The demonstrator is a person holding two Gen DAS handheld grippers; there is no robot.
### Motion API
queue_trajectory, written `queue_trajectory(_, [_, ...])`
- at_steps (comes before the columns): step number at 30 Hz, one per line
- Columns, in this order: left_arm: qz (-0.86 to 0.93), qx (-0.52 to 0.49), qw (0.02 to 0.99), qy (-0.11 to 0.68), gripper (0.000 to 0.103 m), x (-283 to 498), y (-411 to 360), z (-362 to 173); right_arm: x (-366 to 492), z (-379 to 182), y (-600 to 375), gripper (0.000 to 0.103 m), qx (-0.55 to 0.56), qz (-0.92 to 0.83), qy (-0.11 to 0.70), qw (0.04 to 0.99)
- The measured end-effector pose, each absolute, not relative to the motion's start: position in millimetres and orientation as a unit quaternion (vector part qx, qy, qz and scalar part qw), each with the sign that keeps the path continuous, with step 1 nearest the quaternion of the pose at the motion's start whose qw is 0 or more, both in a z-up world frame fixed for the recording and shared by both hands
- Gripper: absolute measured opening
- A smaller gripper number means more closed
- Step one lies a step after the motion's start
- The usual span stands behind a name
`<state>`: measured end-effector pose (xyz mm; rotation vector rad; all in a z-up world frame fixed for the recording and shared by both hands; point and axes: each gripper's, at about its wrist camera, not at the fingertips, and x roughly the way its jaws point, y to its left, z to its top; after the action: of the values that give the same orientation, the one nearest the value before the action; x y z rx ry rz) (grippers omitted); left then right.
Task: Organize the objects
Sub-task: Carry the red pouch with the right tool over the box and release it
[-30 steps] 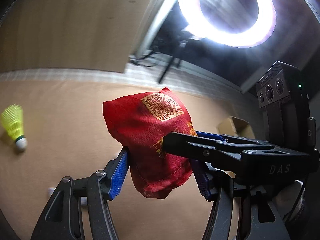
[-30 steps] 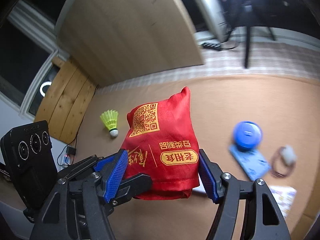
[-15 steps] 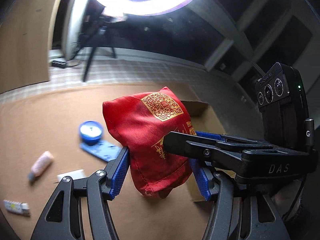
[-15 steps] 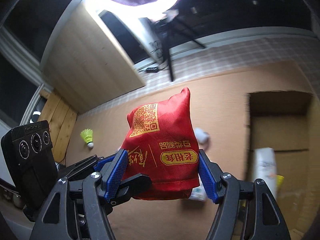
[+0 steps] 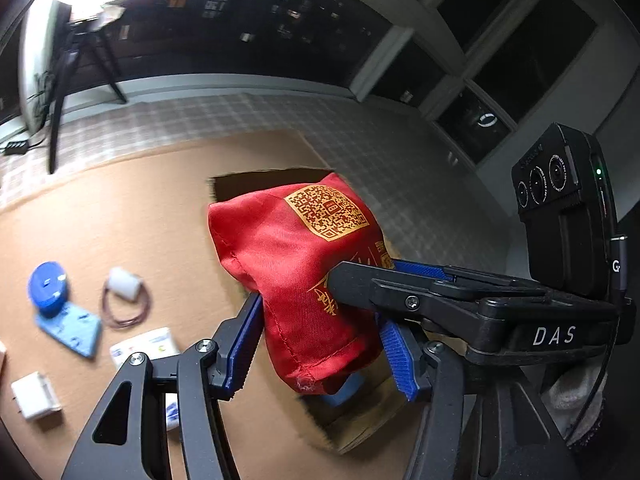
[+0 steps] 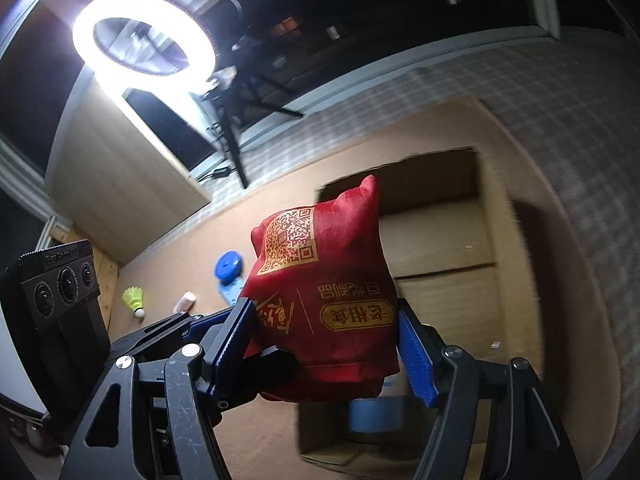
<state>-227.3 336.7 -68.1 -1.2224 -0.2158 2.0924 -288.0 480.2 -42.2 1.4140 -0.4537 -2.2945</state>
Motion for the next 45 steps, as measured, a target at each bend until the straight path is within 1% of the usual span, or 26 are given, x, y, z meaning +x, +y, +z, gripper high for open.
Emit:
queue_trajectory(6, [0.802,-0.472,0.359,-0.068,0.060,-222.4,368.3,-64.3,-282.9,-41.2,504.9,0.066,0.502,-0.828,-0.168,0.185])
queue_trajectory(7, [0.802,-0.473,0.359,-0.064,0.061,-224.7,371.4,-65.2,-282.3,-40.8,506.7,0.066,0.502,-0.829,-0.167,0.181])
queue_trajectory(8, [0.801,-0.477,0.357,-0.061,0.069,-224.4,374.5,-66.2,-281.7,-40.4,508.6,0.066,0.502,-0.831,-0.167,0.175])
queue_trajectory(10, [0.798,-0.487,0.352,-0.058,0.081,-225.7,377.2,-68.0,-280.8,-40.3,511.2,0.070,0.502,-0.833,-0.162,0.166])
queue_trajectory(13, [0.803,-0.481,0.348,-0.045,0.081,-223.8,374.1,-66.9,-278.3,-41.1,514.2,0.070,0.505,-0.837,-0.149,0.149])
queue_trajectory(18, [0.810,-0.476,0.341,-0.041,0.081,-217.9,359.5,-60.8,-275.6,-42.2,513.2,0.070,0.505,-0.838,-0.155,0.140])
queue_trajectory(28, [0.825,-0.471,0.306,-0.059,0.081,-201.9,298.8,-53.4,-270.2,-31.6,472.5,0.070,0.499,-0.840,-0.132,0.168])
queue_trajectory(37, [0.843,-0.473,0.243,-0.079,0.081,-179.7,209.4,-50.2,-266.8,-26.4,421.6,0.070,0.498,-0.832,-0.124,0.209])
queue_trajectory(45, [0.846,-0.492,0.163,-0.125,0.081,-151.1,103.6,-76.0,-262.0,-30.3,346.0,0.070,0.511,-0.812,-0.103,0.264])
